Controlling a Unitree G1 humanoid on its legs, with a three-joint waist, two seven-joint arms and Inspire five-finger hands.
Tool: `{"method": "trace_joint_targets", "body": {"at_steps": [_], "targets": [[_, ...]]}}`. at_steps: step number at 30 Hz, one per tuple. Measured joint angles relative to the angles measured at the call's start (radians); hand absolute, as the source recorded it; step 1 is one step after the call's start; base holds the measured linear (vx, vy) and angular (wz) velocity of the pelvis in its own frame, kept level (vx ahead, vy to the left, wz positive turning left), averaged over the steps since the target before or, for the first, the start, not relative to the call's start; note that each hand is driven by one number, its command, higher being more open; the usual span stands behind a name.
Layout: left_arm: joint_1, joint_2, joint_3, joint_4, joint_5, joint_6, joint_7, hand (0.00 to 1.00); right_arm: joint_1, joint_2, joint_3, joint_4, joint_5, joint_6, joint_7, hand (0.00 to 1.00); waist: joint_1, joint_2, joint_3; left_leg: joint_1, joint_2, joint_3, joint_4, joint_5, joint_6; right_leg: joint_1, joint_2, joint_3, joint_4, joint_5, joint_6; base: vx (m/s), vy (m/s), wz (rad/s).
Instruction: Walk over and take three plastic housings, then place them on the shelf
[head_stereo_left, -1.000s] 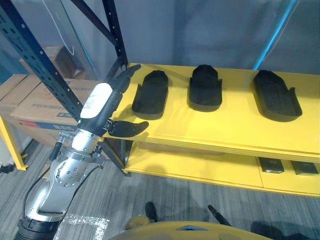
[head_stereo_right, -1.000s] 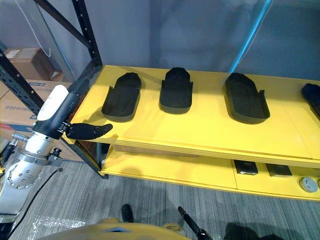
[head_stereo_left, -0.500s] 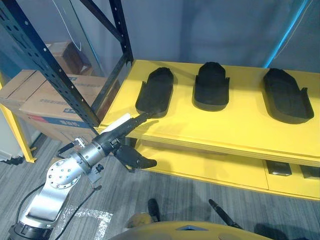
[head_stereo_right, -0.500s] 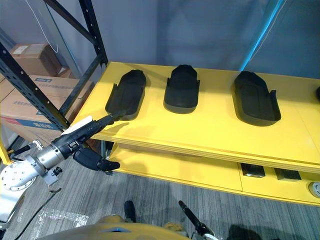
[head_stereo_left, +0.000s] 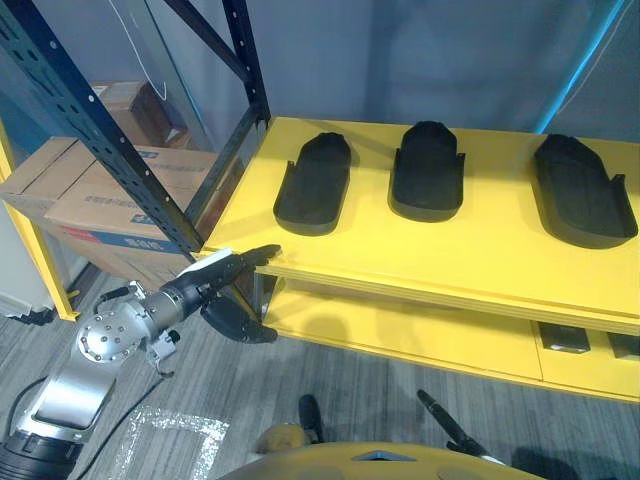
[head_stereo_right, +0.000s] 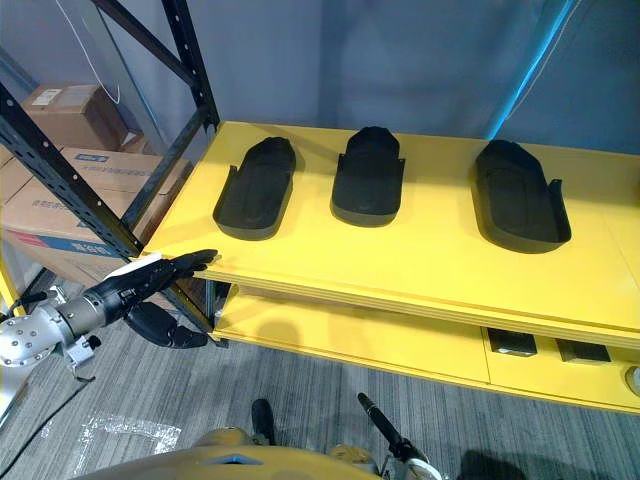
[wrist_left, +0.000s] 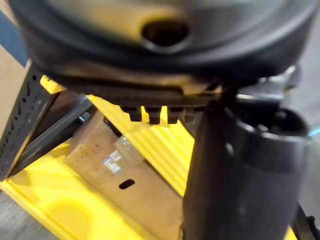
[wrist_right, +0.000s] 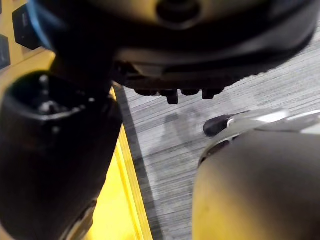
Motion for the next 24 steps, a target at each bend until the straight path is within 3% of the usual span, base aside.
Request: {"method": "trace_joint_targets", "body": {"at_steps": [7, 19, 24], "targets": [[-0.070, 0.074, 0.015, 0.030, -0.008, -0.002, 0.004, 1.00, 0.002, -0.006, -0.018, 0.000, 0.000, 0.001, 0.002, 1.00, -0.002, 0.005, 0.002, -0.010, 0.002, 0.004, 0.000, 0.001, 0.001, -0.013, 0.001, 0.005, 0.004, 0.001, 0.001, 0.00, 0.000, 0.00], [-0.200, 0.078, 0.014, 0.032, -0.088, -0.009, 0.008, 1.00, 0.006, -0.007, -0.030, -0.001, 0.000, 0.004, 0.001, 1.00, -0.007, 0.008, 0.001, 0.003, 0.007, 0.023, 0.000, 0.004, -0.003, -0.016, 0.002, 0.024, 0.018, 0.000, 0.000, 0.00, 0.002, -0.05], [-0.206, 0.090, 0.001, 0.031, -0.102, -0.008, -0.056, 1.00, 0.013, -0.007, -0.030, -0.001, -0.001, 0.007, 0.001, 1.00, -0.006, 0.009, 0.000, 0.002, 0.006, 0.024, 0.000, 0.002, -0.005, -0.018, 0.001, 0.025, 0.017, 0.000, 0.001, 0.00, 0.000, 0.00]]}}
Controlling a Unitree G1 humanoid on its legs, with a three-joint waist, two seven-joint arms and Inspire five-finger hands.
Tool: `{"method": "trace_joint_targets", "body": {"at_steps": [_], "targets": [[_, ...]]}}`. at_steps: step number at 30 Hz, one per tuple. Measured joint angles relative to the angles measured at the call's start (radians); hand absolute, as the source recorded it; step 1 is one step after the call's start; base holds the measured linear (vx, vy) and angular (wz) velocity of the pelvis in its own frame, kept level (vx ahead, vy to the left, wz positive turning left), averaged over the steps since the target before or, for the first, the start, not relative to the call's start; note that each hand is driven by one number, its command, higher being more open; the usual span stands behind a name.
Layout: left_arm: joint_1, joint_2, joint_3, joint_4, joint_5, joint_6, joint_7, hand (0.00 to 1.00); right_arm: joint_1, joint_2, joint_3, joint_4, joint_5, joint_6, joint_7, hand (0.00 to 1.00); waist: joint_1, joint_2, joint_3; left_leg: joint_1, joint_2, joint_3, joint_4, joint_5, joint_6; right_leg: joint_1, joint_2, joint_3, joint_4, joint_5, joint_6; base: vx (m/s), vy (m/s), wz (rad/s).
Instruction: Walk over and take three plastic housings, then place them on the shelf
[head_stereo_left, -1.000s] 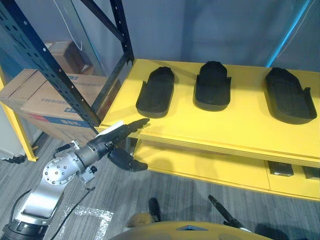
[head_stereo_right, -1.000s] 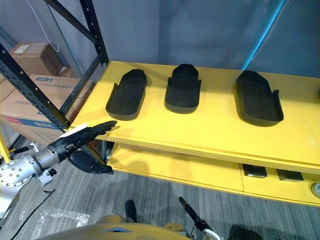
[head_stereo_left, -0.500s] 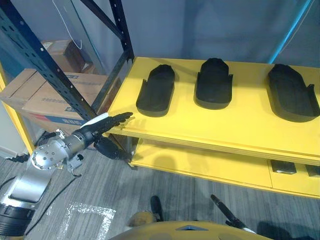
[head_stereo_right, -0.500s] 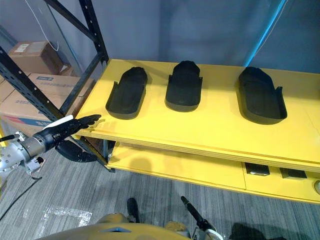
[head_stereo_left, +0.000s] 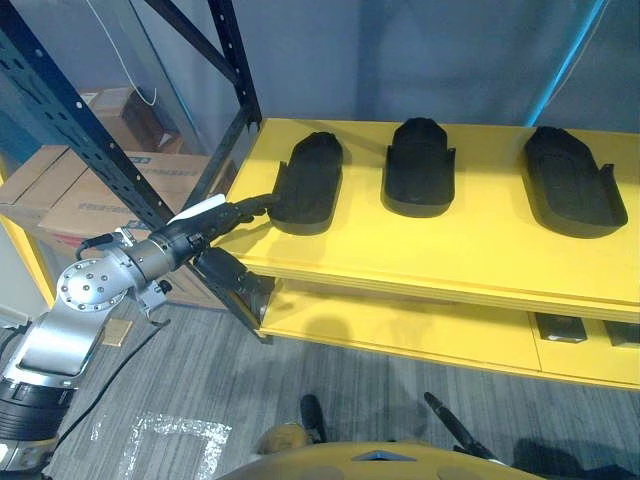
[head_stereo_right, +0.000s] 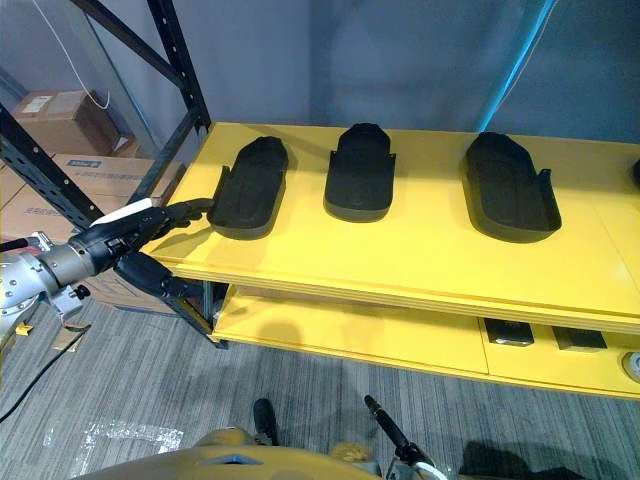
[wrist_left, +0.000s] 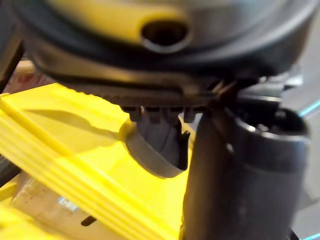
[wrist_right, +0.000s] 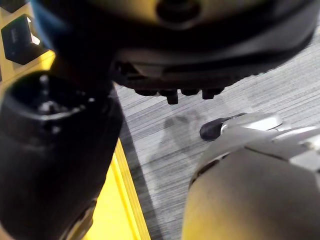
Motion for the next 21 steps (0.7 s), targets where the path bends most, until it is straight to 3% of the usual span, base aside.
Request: {"method": "trace_joint_targets", "body": {"at_steps": [6, 21], "targets": [[0.003, 0.026, -0.026, -0.028, -0.067, 0.007, -0.071, 1.00, -0.002, 0.000, -0.001, -0.002, 0.000, 0.004, 0.001, 1.00, 0.002, 0.001, 0.000, -0.003, 0.000, 0.002, 0.000, 0.000, 0.000, -0.004, 0.000, 0.001, 0.000, 0.001, 0.002, 0.01, 0.004, 0.00], [0.002, 0.027, -0.093, -0.029, -0.052, 0.054, -0.080, 1.00, -0.002, 0.000, -0.018, -0.002, 0.000, 0.007, 0.002, 1.00, -0.003, 0.005, -0.002, -0.003, 0.001, 0.008, 0.000, 0.000, 0.000, -0.007, 0.000, 0.008, 0.000, 0.001, 0.002, 0.00, 0.001, 0.00]]}}
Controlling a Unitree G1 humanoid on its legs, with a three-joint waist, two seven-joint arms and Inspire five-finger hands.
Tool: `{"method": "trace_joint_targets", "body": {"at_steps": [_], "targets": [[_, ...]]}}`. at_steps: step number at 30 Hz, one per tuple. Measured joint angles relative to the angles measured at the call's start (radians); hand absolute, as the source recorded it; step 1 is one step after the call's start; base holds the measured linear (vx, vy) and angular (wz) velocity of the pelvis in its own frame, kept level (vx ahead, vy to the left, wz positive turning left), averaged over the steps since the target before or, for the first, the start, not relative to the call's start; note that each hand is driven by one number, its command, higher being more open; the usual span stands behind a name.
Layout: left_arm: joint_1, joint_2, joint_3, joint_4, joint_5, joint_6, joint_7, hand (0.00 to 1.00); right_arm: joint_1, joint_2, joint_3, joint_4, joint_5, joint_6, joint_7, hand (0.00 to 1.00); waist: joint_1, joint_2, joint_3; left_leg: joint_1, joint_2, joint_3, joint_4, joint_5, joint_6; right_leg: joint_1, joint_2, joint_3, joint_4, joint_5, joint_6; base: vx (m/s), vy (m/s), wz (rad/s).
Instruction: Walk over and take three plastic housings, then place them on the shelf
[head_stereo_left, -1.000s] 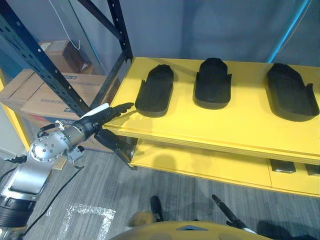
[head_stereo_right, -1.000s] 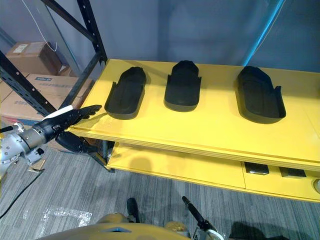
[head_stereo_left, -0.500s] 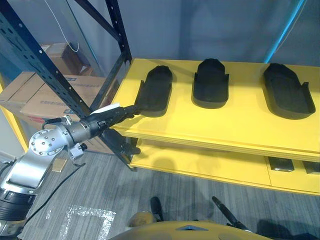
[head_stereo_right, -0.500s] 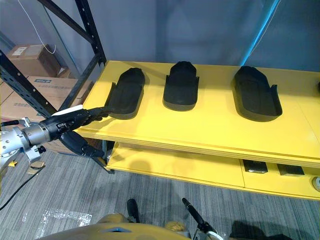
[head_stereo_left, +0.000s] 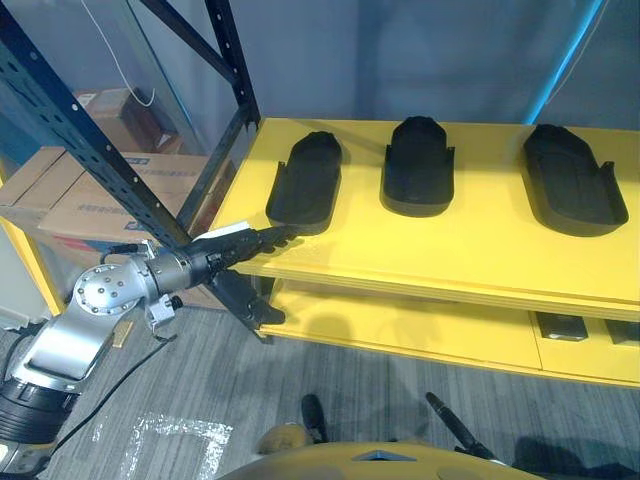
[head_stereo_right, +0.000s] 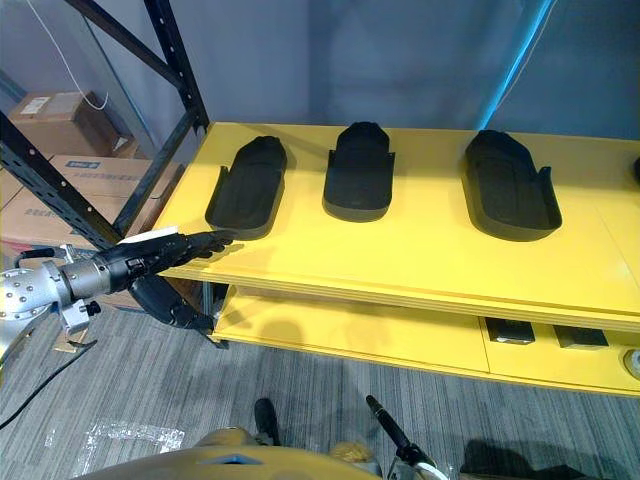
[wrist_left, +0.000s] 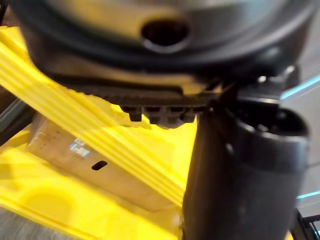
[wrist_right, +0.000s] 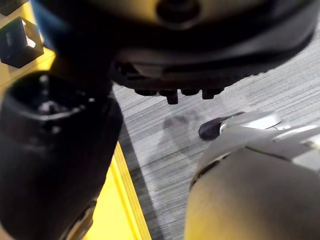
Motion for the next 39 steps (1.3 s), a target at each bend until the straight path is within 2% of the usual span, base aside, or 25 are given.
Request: {"method": "trace_joint_targets", "body": {"at_steps": [7, 13, 18, 21, 25, 29, 39], "targets": [[-0.050, 0.000, -0.016, 0.058, -0.001, 0.001, 0.052, 1.00, 0.006, 0.000, 0.003, -0.008, -0.001, 0.000, 0.000, 1.00, -0.007, 0.003, -0.002, 0.001, 0.002, 0.009, 0.000, 0.001, 0.001, -0.005, 0.000, 0.010, 0.007, 0.001, 0.002, 0.00, 0.000, -0.03], [-0.130, -0.001, -0.027, 0.127, -0.012, -0.001, 0.148, 1.00, 0.027, 0.001, 0.023, -0.029, -0.027, 0.000, 0.001, 1.00, -0.026, 0.002, -0.002, 0.008, 0.005, 0.020, 0.000, 0.001, 0.001, -0.007, 0.001, 0.023, 0.014, 0.002, 0.003, 0.01, 0.016, -0.06], [-0.170, -0.009, -0.028, 0.152, -0.014, -0.002, 0.192, 1.00, 0.055, 0.001, 0.059, -0.043, -0.028, -0.001, -0.001, 1.00, -0.035, 0.000, -0.003, 0.009, 0.007, 0.024, 0.000, 0.001, 0.001, -0.008, 0.001, 0.026, 0.015, 0.003, 0.004, 0.00, 0.005, -0.01], [-0.171, -0.028, -0.028, 0.190, -0.014, -0.004, 0.194, 1.00, 0.066, 0.004, 0.092, -0.060, -0.028, 0.000, -0.002, 1.00, -0.047, -0.001, -0.004, 0.010, 0.009, 0.028, 0.000, 0.000, 0.000, -0.010, 0.003, 0.028, 0.015, 0.003, 0.005, 0.00, 0.004, -0.02], [-0.171, -0.063, -0.028, 0.225, -0.013, -0.005, 0.193, 1.00, 0.070, 0.010, 0.102, -0.083, -0.029, 0.003, -0.002, 1.00, -0.048, -0.004, -0.006, 0.009, 0.015, 0.046, 0.000, -0.002, -0.003, -0.019, 0.007, 0.046, 0.015, 0.009, 0.005, 0.02, 0.013, -0.11], [-0.171, -0.065, -0.028, 0.226, -0.024, -0.008, 0.197, 1.00, 0.072, 0.011, 0.112, -0.097, -0.029, 0.004, -0.002, 1.00, -0.051, -0.005, -0.006, 0.010, 0.016, 0.050, 0.000, -0.002, -0.002, -0.019, 0.007, 0.049, 0.015, 0.010, 0.006, 0.02, 0.015, -0.05], [-0.171, -0.141, -0.028, 0.203, -0.363, -0.010, 0.119, 1.00, 0.073, 0.011, 0.117, -0.102, -0.066, 0.004, -0.002, 1.00, -0.051, -0.007, -0.008, 0.012, 0.015, 0.049, 0.000, -0.001, -0.002, -0.019, 0.006, 0.048, 0.015, 0.010, 0.006, 0.00, 0.000, 0.00]]}}
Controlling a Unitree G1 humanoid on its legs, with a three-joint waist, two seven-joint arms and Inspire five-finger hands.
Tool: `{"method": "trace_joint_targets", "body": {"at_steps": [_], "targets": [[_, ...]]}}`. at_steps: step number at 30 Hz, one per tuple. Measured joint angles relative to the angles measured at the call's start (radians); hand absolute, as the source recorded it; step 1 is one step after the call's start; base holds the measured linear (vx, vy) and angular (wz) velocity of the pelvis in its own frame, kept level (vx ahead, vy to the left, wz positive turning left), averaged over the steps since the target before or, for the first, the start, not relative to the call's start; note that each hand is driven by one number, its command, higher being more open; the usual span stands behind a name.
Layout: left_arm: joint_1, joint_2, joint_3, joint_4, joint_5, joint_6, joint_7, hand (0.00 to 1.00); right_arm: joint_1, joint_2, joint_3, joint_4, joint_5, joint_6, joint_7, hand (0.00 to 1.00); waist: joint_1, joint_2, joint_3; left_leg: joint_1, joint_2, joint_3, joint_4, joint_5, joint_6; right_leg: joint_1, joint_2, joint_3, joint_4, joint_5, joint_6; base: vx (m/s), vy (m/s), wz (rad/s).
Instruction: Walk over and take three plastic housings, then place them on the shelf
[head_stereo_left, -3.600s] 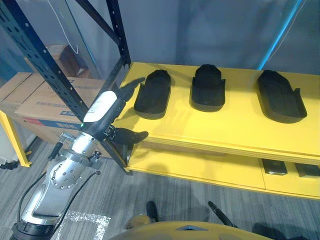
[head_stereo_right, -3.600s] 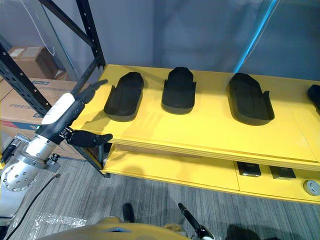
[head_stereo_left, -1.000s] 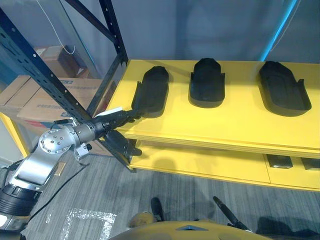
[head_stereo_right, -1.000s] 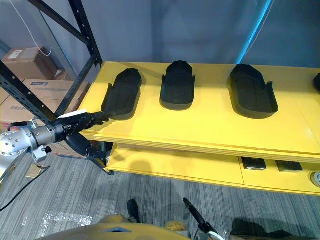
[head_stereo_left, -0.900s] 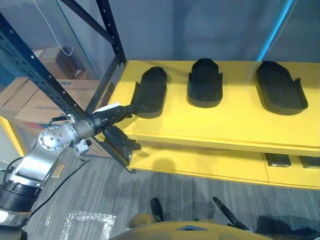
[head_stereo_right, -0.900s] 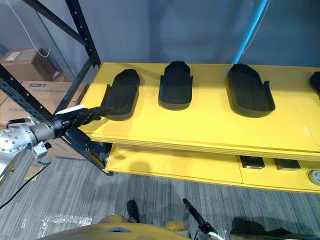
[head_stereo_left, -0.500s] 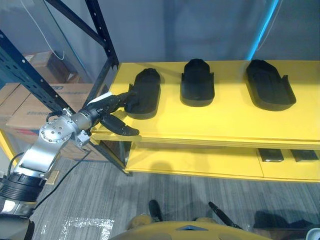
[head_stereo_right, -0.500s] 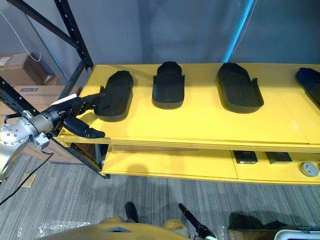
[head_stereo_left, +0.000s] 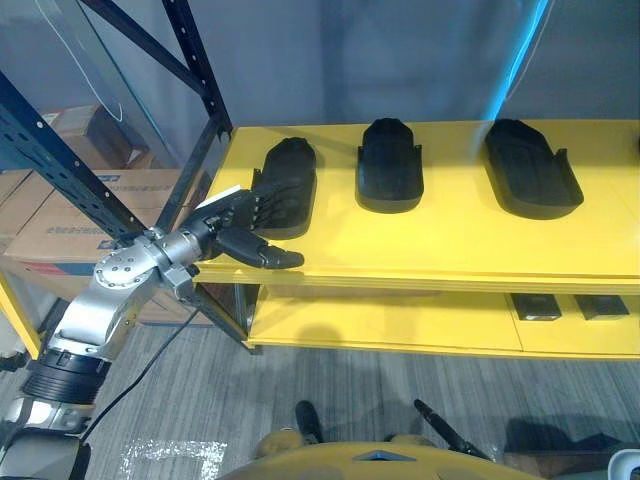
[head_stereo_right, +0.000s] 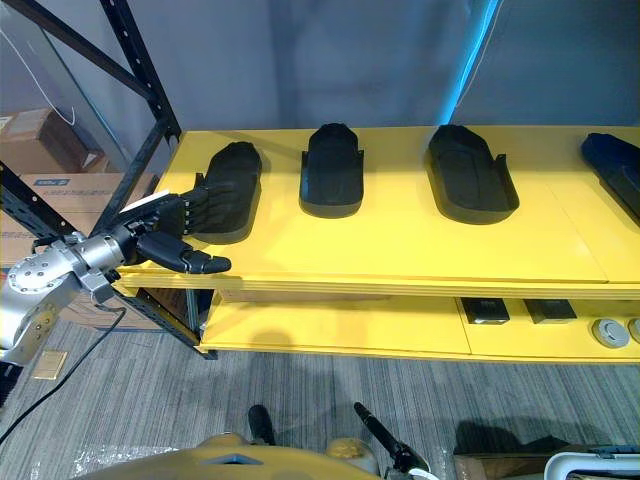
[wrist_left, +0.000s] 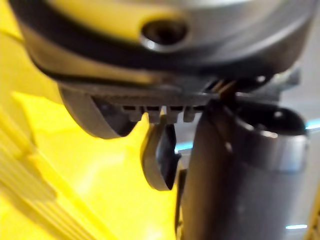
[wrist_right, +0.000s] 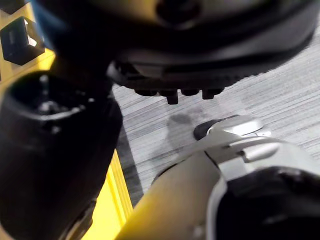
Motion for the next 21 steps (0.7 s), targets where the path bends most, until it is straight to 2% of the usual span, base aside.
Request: {"method": "trace_joint_targets", "body": {"at_steps": [7, 13, 21], "targets": [[0.000, -0.026, 0.000, -0.020, -0.040, 0.011, -0.032, 1.00, 0.000, 0.000, 0.001, 0.000, -0.001, 0.002, -0.002, 1.00, -0.001, 0.000, 0.000, 0.004, 0.001, 0.002, 0.000, 0.000, 0.000, 0.002, 0.000, 0.002, -0.001, 0.000, 0.000, 0.00, 0.000, 0.00], [0.003, -0.027, 0.000, -0.018, -0.028, 0.075, -0.059, 1.00, 0.001, -0.001, 0.004, -0.008, -0.002, 0.019, -0.003, 1.00, -0.001, 0.000, 0.000, 0.006, 0.001, 0.002, 0.000, -0.001, -0.001, 0.005, 0.000, 0.001, -0.002, 0.000, 0.000, 0.00, 0.000, 0.00], [0.006, -0.027, 0.000, 0.004, -0.003, 0.121, -0.055, 1.00, 0.001, -0.002, 0.009, -0.011, -0.002, 0.019, -0.002, 1.00, 0.000, 0.000, 0.000, 0.008, 0.001, 0.002, 0.000, -0.002, -0.002, 0.012, 0.000, 0.000, -0.002, 0.000, 0.001, 0.00, 0.000, 0.00]]}}
